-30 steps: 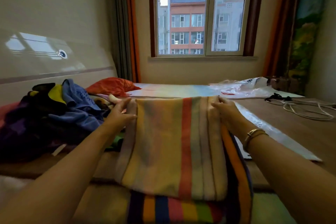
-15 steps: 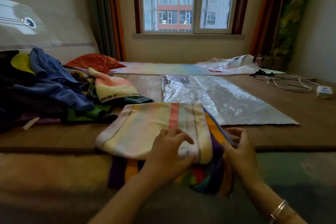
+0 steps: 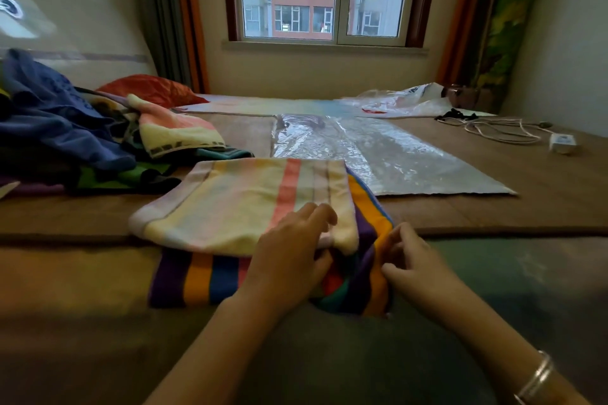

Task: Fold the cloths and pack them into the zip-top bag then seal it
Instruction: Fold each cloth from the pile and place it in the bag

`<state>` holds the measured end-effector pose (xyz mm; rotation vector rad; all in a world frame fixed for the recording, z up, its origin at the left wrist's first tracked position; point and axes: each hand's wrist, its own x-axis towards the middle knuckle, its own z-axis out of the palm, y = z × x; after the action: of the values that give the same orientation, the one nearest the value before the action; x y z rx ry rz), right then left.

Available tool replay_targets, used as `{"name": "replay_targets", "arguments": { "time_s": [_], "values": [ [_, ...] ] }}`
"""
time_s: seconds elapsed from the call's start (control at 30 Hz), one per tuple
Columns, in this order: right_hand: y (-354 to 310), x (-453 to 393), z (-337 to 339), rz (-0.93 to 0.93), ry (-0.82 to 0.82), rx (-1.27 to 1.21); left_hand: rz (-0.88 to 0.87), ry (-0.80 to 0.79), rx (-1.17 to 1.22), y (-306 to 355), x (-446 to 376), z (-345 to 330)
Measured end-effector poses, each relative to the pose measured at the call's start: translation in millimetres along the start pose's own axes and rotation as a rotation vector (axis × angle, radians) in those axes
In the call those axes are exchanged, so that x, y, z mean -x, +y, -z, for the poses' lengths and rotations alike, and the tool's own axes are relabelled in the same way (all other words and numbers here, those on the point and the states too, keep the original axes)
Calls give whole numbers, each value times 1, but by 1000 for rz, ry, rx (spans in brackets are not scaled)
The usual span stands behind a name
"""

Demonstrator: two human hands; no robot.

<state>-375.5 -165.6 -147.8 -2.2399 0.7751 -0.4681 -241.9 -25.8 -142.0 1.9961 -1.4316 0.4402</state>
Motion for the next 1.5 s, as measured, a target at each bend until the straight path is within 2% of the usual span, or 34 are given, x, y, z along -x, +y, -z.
{"name": "replay_targets", "arguments": {
  "time_s": [0.2,0.3,0.37,0.5,0.57,0.6,0.67,0.73,0.8,0.9,1.07,1.2,1.4,1.5],
  "values": [
    [2,3,12,-41,-24,12,79,140,124,-3,2,2],
    [0,7,13,-30,-161,-96,121,186,216,-4,5,1],
    [-7,11,14,40,-232,-257,153,213,298,-4,4,2],
    [-23,15,17,207,-153,-732,219,260,462,0,1,13],
    [-27,15,18,318,-144,-860,267,275,537,2,0,19],
    [-27,16,17,403,-138,-814,297,275,580,3,0,22],
    [-28,17,10,592,-51,-556,355,268,668,3,0,27],
    [-30,13,2,677,63,-311,401,279,753,2,1,30],
    [-34,10,-7,685,169,-171,421,288,818,2,2,32],
    [-41,4,-13,693,306,-141,409,284,869,2,3,32],
    [-46,-6,-15,633,400,-48,263,259,853,6,5,34],
    [-50,-13,-21,624,373,-154,215,197,936,7,8,39],
    [-57,-11,-23,583,218,-414,225,132,964,4,12,45],
    [-62,-10,-25,575,211,-504,220,93,972,6,12,47]
  ]
}}
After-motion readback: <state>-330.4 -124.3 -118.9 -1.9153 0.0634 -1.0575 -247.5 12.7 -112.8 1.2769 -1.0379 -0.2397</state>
